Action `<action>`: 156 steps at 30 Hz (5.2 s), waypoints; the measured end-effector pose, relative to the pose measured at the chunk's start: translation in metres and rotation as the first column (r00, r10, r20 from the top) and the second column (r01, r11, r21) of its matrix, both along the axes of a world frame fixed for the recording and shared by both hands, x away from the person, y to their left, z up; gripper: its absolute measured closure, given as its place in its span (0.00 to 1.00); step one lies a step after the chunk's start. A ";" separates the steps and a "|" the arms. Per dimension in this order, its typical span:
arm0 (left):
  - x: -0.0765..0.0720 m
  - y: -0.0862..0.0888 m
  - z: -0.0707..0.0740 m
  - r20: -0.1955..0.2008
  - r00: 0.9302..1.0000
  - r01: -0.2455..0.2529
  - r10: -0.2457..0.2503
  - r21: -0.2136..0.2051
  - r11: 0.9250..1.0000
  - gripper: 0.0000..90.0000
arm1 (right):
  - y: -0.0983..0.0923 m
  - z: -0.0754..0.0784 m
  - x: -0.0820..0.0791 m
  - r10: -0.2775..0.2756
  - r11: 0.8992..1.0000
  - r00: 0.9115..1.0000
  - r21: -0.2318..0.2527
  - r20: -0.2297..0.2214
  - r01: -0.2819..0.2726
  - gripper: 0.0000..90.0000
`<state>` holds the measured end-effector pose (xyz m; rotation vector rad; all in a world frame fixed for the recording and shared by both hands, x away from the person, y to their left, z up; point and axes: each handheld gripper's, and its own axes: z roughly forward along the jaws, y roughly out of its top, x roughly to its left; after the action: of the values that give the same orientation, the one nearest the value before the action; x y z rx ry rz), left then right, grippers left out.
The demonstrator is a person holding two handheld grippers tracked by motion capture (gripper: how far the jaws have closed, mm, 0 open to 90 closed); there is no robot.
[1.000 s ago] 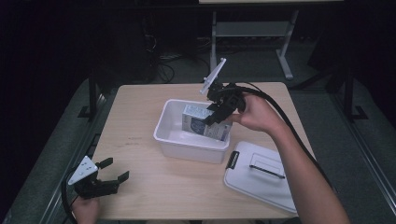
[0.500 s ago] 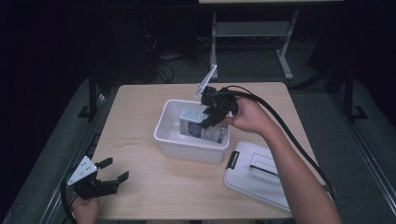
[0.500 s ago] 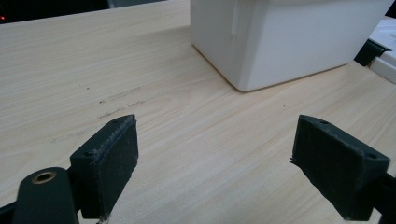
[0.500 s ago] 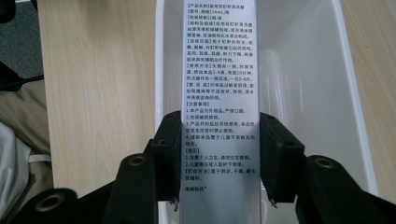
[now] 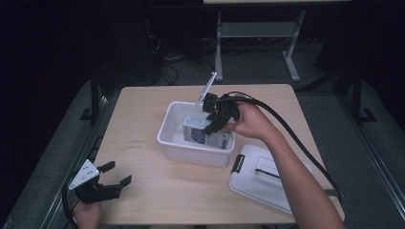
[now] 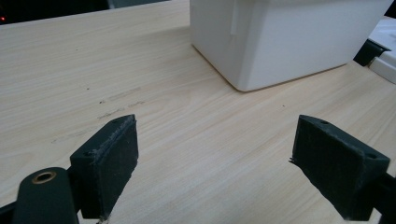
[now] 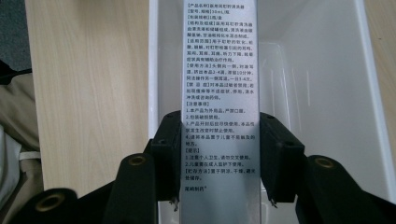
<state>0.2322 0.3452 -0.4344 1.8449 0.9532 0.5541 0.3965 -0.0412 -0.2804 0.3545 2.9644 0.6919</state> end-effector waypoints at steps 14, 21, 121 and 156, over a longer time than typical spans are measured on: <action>0.000 0.000 0.000 0.001 1.000 -0.001 0.001 0.000 1.000 0.15 | -0.002 -0.017 0.005 -0.008 1.000 1.000 -0.006 -0.024 0.008 0.61; -0.001 0.001 0.000 0.003 1.000 -0.003 0.003 -0.004 1.000 0.15 | -0.002 -0.026 0.007 -0.009 1.000 0.999 0.007 -0.041 0.010 0.61; -0.002 0.002 0.001 0.007 1.000 -0.004 0.004 0.001 1.000 0.15 | -0.009 -0.044 0.007 -0.011 1.000 0.996 -0.024 -0.094 0.009 0.60; -0.001 -0.001 0.000 0.004 1.000 0.002 -0.002 0.007 1.000 0.15 | -0.033 -0.014 -0.001 -0.041 0.999 0.998 -0.006 -0.044 0.040 0.58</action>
<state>0.2314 0.3444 -0.4341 1.8500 0.9478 0.5603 0.3954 -0.0739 -0.2945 0.4338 2.9908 0.6801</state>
